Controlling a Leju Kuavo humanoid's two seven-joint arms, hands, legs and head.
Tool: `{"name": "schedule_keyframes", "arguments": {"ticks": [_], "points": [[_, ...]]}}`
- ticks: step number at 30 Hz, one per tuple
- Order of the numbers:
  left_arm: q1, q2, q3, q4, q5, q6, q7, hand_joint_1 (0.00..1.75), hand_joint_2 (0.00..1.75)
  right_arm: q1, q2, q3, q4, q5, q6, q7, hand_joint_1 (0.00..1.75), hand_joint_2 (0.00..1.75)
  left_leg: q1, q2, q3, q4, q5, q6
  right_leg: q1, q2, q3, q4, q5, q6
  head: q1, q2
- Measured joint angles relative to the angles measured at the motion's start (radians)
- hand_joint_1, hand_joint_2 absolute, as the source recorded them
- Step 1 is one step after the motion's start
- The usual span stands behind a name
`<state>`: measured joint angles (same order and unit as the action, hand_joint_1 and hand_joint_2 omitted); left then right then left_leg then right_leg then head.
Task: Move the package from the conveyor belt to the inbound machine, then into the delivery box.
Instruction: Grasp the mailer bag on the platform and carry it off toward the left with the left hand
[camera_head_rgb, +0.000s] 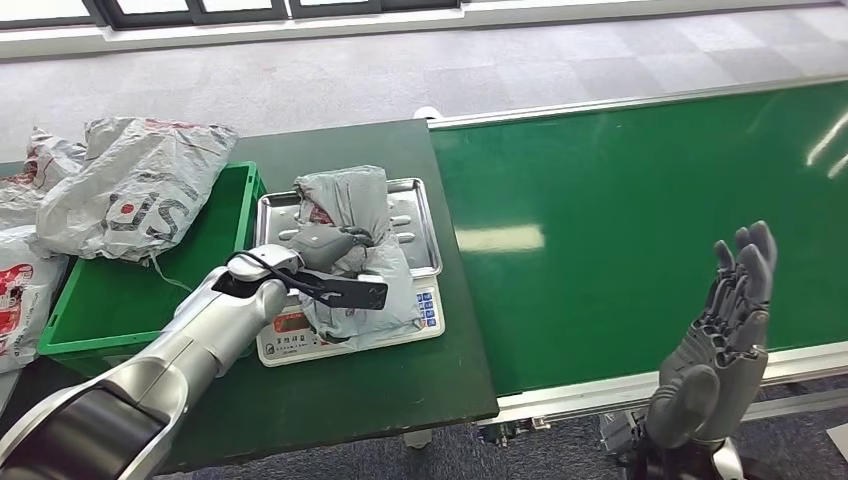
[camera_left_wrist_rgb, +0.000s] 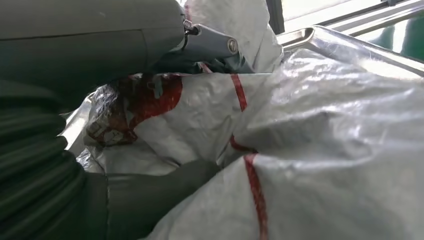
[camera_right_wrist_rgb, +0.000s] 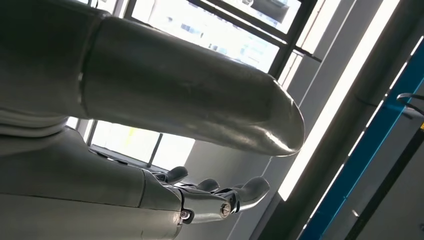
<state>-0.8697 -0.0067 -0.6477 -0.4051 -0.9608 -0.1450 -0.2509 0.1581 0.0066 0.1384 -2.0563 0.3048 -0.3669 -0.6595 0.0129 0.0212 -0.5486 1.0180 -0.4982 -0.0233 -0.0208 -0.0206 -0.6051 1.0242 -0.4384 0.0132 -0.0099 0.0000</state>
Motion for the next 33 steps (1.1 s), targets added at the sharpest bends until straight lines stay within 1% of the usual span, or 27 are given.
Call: {"name": "schedule_keyframes", "arguments": {"ticks": [4,8,12,15,18,22,25,30,33], "points": [[0.006,0.01,-0.004,0.0,0.006,0.003,0.0,1.75,1.75,-0.007,-0.012,0.01,0.014,-0.002,-0.006,0.006,0.0,0.0,0.0,0.001,0.001,0.0,0.0,-0.001,0.0,0.0,0.0,0.0,0.001,-0.001,0.0,0.0],[0.021,0.029,-0.004,-0.016,0.045,0.05,-0.001,1.75,1.75,-0.013,-0.02,0.016,0.017,-0.013,-0.018,0.035,0.0,1.75,0.0,0.002,0.002,0.0,0.001,-0.002,0.0,0.001,0.0,0.001,0.001,-0.002,0.0,0.0],[0.069,0.075,0.01,-0.095,0.116,0.141,0.017,1.75,1.75,0.006,-0.029,0.016,0.016,-0.046,-0.017,0.04,0.0,1.75,0.0,0.002,0.003,-0.001,0.001,-0.002,0.001,0.002,-0.003,0.001,0.001,-0.002,0.0,0.0],[0.135,0.13,0.047,-0.218,0.174,0.203,0.049,1.75,1.75,0.039,-0.034,0.012,0.008,-0.057,-0.023,0.031,0.0,1.75,0.0,0.002,0.004,-0.001,0.003,-0.004,0.001,0.003,-0.008,0.001,0.001,-0.003,0.0,0.0],[0.215,0.186,0.11,-0.372,0.222,0.261,0.07,1.75,1.75,0.072,-0.037,0.002,-0.01,-0.066,-0.043,0.029,0.0,1.75,0.0,0.002,0.002,-0.001,0.003,-0.004,0.001,0.003,-0.011,0.001,0.002,-0.003,0.0,0.0],[0.316,0.237,0.227,-0.594,0.24,0.365,0.09,1.75,1.75,0.123,-0.037,-0.011,-0.043,-0.067,-0.075,0.03,0.0,1.75,0.0,0.002,-0.001,-0.001,0.003,-0.004,0.001,0.003,-0.014,0.001,0.002,-0.003,0.0,0.0],[0.368,0.264,0.325,-0.735,0.231,0.42,0.098,1.75,1.75,0.16,-0.037,-0.018,-0.068,-0.061,-0.089,0.026,0.0,1.75,0.0,0.002,-0.003,-0.001,0.003,-0.004,0.001,0.003,-0.015,0.001,0.001,-0.003,0.0,0.0],[0.435,0.317,0.489,-0.916,0.23,0.518,0.1,1.75,1.75,0.212,-0.036,-0.018,-0.093,-0.034,-0.113,0.027,0.0,1.75,0.001,0.002,-0.005,-0.001,0.002,-0.004,0.002,0.003,-0.016,0.001,0.001,-0.003,0.0,0.0],[0.466,0.352,0.611,-0.986,0.268,0.543,0.082,1.75,1.75,0.243,-0.036,-0.018,-0.099,-0.035,-0.142,0.021,0.0,1.75,0.002,0.003,-0.004,-0.002,0.002,-0.005,0.003,0.003,-0.016,0.001,0.0,-0.005,0.0,0.0]]}}
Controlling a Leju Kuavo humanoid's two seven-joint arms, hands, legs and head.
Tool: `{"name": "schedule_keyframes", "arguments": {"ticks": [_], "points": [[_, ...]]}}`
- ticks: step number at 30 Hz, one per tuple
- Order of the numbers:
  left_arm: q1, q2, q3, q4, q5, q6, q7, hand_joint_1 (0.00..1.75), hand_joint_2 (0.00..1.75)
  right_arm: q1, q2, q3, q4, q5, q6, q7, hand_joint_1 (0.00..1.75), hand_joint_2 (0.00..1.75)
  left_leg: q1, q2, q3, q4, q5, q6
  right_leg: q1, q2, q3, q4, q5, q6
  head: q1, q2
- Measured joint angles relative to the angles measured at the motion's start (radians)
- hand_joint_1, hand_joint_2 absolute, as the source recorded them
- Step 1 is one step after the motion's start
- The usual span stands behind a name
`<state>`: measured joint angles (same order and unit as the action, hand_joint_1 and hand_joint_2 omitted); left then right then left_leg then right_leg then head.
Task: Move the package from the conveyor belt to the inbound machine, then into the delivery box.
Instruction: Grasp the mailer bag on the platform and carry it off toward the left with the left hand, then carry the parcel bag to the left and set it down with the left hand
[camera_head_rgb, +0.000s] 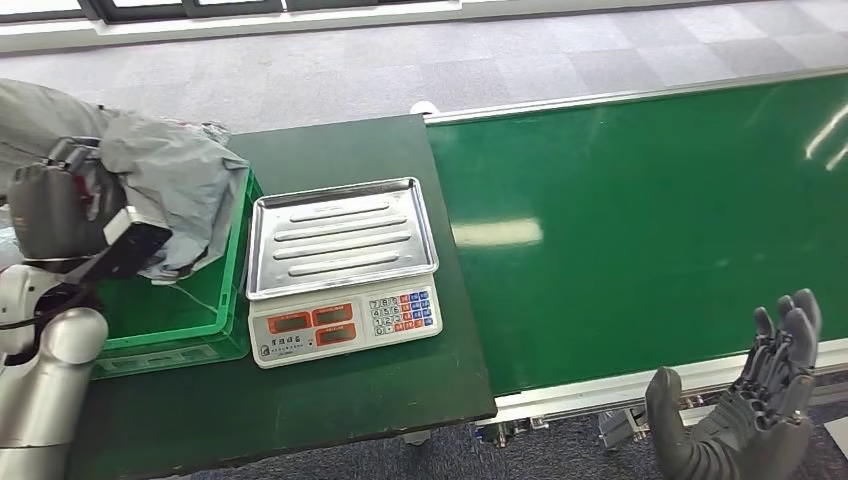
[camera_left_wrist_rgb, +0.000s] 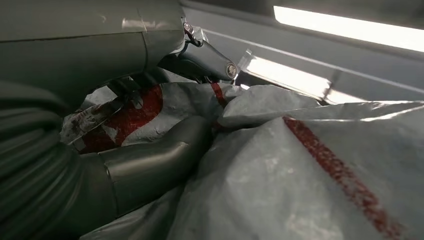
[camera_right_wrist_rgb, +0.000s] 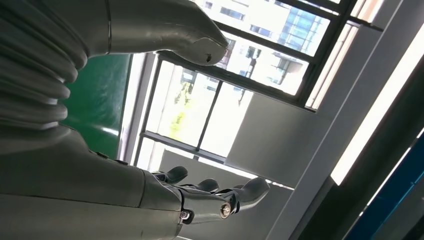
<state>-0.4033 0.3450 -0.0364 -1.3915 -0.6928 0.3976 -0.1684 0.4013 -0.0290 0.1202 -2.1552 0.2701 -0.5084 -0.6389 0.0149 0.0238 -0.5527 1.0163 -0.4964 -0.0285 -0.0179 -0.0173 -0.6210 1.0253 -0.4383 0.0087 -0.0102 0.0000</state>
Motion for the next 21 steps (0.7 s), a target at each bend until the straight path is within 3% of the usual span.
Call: {"name": "schedule_keyframes", "arguments": {"ticks": [5,12,16,21], "points": [[0.038,0.031,0.17,-0.038,0.022,0.022,0.016,1.75,1.75,0.012,0.001,0.0,-0.007,0.012,-0.014,0.016,0.0,1.75,0.001,0.0,-0.002,0.0,0.0,0.0,0.0,-0.001,0.001,0.0,0.0,0.0,0.0,0.0],[0.108,0.042,0.414,0.074,0.066,0.045,-0.017,1.75,1.75,0.022,0.014,0.0,-0.033,0.029,0.045,0.038,0.0,1.75,0.001,0.001,0.002,0.0,-0.001,-0.002,0.001,0.001,0.0,0.0,-0.002,-0.002,0.0,0.0],[0.139,0.037,0.486,0.139,0.036,0.047,-0.013,1.75,1.75,0.023,0.022,-0.003,-0.037,0.023,0.073,0.026,0.0,1.75,0.001,0.0,0.002,0.0,-0.001,-0.002,0.001,0.0,0.0,0.0,-0.002,-0.002,0.0,0.0],[0.162,0.025,0.52,0.224,0.014,0.047,-0.015,1.75,1.75,0.017,0.024,-0.011,-0.037,0.002,0.096,0.02,0.0,1.75,0.001,0.0,-0.002,0.0,-0.001,-0.002,0.001,0.0,0.001,0.0,-0.002,-0.002,0.0,0.0]]}}
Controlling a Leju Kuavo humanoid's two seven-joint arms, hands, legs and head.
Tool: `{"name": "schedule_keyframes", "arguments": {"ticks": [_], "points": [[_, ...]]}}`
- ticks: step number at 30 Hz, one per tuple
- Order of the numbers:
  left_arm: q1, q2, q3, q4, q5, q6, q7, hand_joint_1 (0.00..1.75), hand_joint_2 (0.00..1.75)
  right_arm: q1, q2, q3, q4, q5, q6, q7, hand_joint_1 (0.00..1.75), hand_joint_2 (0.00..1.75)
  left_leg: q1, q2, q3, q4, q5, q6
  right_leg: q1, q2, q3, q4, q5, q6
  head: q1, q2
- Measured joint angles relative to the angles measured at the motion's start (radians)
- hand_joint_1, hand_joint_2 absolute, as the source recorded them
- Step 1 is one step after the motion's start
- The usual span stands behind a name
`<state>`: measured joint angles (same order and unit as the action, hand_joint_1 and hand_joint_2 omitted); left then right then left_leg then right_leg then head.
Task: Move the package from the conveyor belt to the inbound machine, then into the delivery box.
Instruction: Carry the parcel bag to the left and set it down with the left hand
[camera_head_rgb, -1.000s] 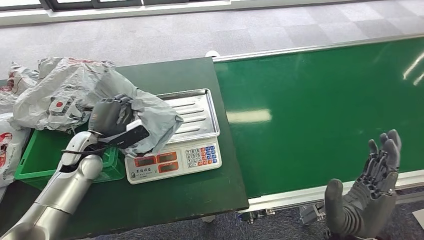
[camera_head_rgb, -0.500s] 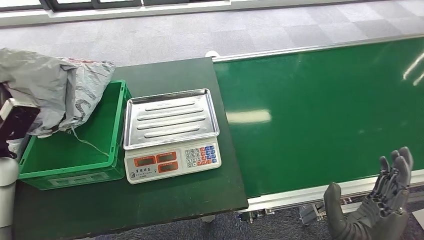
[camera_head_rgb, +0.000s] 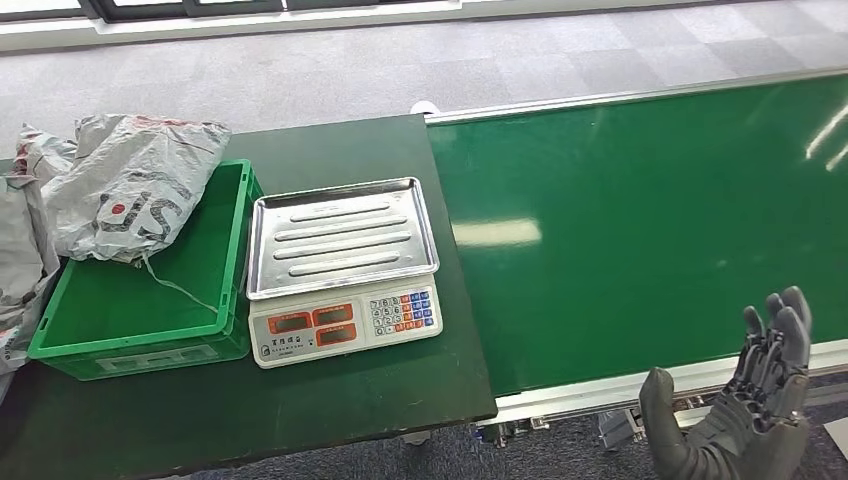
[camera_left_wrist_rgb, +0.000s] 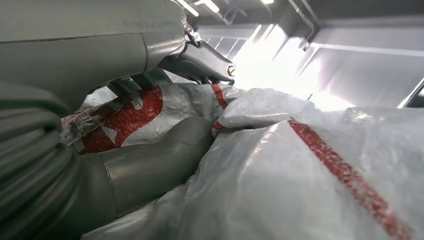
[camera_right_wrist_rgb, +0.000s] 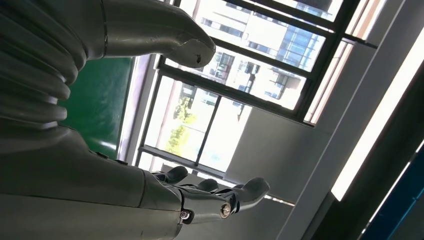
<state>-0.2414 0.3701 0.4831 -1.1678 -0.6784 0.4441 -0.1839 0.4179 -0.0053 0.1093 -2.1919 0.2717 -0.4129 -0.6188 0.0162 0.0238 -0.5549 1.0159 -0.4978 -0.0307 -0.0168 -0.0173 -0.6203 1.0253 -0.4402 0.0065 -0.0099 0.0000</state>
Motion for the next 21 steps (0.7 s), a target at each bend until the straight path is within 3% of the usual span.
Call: {"name": "schedule_keyframes", "arguments": {"ticks": [2,5,9,10,21], "points": [[0.017,-0.002,0.01,0.017,0.006,-0.007,-0.006,1.75,1.75,-0.006,0.0,-0.002,0.0,-0.003,0.01,0.0,0.0,1.75,0.0,0.001,-0.002,0.0,-0.001,-0.001,0.0,0.001,0.0,0.0,0.0,0.0,0.0,0.0],[0.03,-0.006,0.017,0.038,0.013,-0.028,-0.025,1.33,1.75,-0.02,0.0,-0.003,0.004,-0.008,0.015,0.002,0.0,1.75,0.0,0.0,0.003,0.0,0.0,0.0,0.0,0.0,-0.001,0.0,0.0,0.0,0.0,0.0],[0.033,-0.021,0.016,0.051,0.007,-0.034,-0.039,0.1,1.75,-0.043,0.002,-0.009,0.012,-0.01,0.039,0.012,0.0,1.75,0.0,-0.001,0.004,0.0,0.0,0.0,0.0,-0.001,0.0,0.0,0.0,0.0,0.0,0.0],[0.034,-0.025,0.016,0.05,0.006,-0.034,-0.039,0.0,1.75,-0.047,0.003,-0.01,0.014,-0.009,0.043,0.012,0.0,1.75,0.0,-0.001,0.004,0.0,0.0,0.0,0.0,0.0,0.0,0.0,0.0,0.0,0.0,0.0],[0.083,-0.076,-0.004,-0.109,0.044,-0.052,-0.072,0.0,1.75,-0.087,0.005,-0.022,0.054,-0.036,0.058,0.007,0.0,1.75,0.0,0.0,0.004,0.0,0.0,0.0,0.0,0.0,-0.001,0.0,0.0,0.0,0.0,0.0]]}}
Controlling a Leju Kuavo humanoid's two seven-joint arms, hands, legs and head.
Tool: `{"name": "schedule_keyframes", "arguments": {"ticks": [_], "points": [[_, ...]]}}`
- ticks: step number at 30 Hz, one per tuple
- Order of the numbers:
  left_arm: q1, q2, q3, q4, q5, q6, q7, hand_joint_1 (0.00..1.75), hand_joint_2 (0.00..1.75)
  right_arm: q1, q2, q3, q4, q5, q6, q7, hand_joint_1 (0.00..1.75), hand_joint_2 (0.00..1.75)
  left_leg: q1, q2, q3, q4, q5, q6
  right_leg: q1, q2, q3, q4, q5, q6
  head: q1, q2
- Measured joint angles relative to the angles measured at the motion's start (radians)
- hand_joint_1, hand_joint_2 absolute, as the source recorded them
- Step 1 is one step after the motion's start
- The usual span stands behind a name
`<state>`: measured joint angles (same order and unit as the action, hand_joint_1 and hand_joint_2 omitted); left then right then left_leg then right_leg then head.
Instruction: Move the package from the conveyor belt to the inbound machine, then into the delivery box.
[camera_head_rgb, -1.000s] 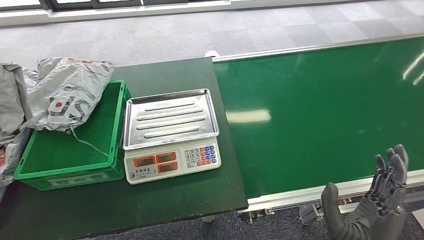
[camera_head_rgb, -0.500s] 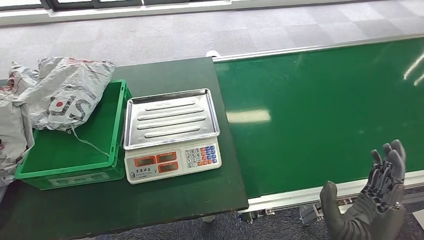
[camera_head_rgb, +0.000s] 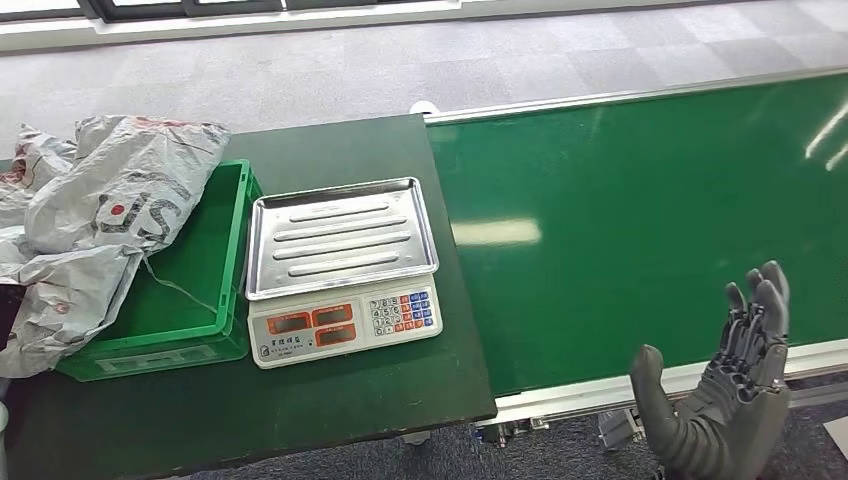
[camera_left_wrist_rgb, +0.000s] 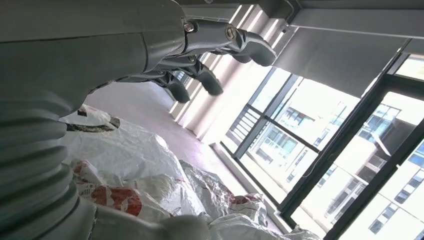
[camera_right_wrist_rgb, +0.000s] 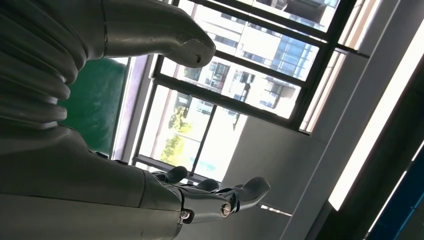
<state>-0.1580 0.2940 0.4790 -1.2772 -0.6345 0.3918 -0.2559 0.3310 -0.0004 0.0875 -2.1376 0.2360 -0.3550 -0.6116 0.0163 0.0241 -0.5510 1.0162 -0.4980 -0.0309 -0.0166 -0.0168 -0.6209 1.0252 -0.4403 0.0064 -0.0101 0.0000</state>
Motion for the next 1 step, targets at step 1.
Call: {"name": "schedule_keyframes", "arguments": {"ticks": [1], "points": [[0.004,-0.003,-0.001,-0.01,0.001,0.0,0.0,0.0,1.75,-0.002,0.0,0.0,0.002,-0.001,0.0,0.0,0.0,1.75,0.0,0.0,0.0,0.0,0.0,0.0,0.0,0.0,0.0,0.0,0.0,0.0,0.0,0.0]]}}
